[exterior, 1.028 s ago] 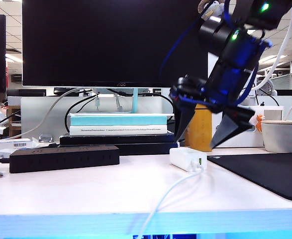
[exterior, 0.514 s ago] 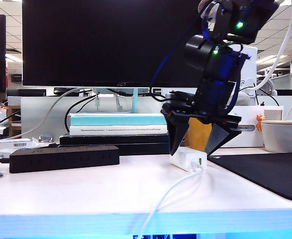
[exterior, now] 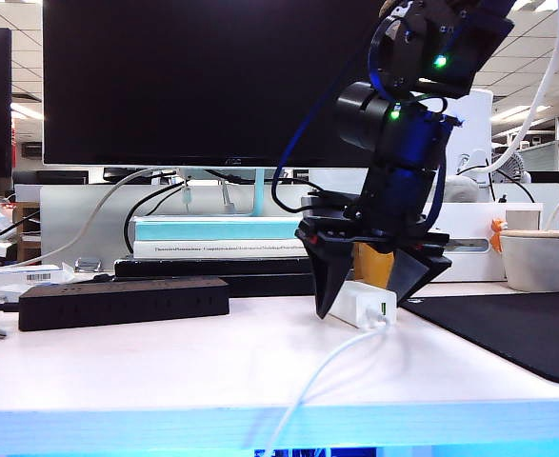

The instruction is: Plug the white charger into the left socket.

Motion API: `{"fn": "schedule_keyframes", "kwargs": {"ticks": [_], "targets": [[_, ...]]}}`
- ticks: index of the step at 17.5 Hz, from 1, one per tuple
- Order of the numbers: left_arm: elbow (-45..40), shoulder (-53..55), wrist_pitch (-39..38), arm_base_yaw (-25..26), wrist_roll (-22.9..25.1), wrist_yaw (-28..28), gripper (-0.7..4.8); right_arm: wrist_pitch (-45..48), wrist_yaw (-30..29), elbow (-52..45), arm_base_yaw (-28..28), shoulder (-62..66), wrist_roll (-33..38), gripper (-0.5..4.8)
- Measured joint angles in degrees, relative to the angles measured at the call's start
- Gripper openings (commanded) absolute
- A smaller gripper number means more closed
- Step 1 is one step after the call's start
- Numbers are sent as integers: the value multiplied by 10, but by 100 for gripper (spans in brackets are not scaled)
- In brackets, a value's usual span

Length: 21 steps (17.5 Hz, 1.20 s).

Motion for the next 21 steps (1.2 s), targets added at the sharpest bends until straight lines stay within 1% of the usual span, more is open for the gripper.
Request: {"fn": "schedule_keyframes", "kwargs": {"ticks": [1,2,3,4,9,10,11,13,15,17,19,21], "targets": [[0,0,-2,0,0,0,-6,0,9,0,0,0,0,363],[0,0,-4,0,0,0,-6,0,20,0,0,1,1,256],[0,0,-4,0,0,0,-6,-2,26,0,0,1,0,192],[0,0,-4,0,0,0,-6,-4,28,0,-1,1,0,174],[0,0,-6,0,0,0,-6,-9,28,0,0,0,1,175],[0,0,-11,0,0,0,-6,-26,28,9,0,0,6,175],[0,0,-16,0,0,0,-6,-58,27,34,0,0,21,175],[0,0,-16,0,0,0,-6,-85,22,89,0,-10,53,175],[0,0,-16,0,0,0,-6,-99,-52,160,-1,-21,97,175],[0,0,-16,0,0,0,-6,-103,-127,213,0,-21,185,175],[0,0,-16,0,0,0,-6,-59,-233,265,0,-22,372,175],[0,0,-16,0,0,0,-6,-15,-304,282,-1,-22,480,175]]}}
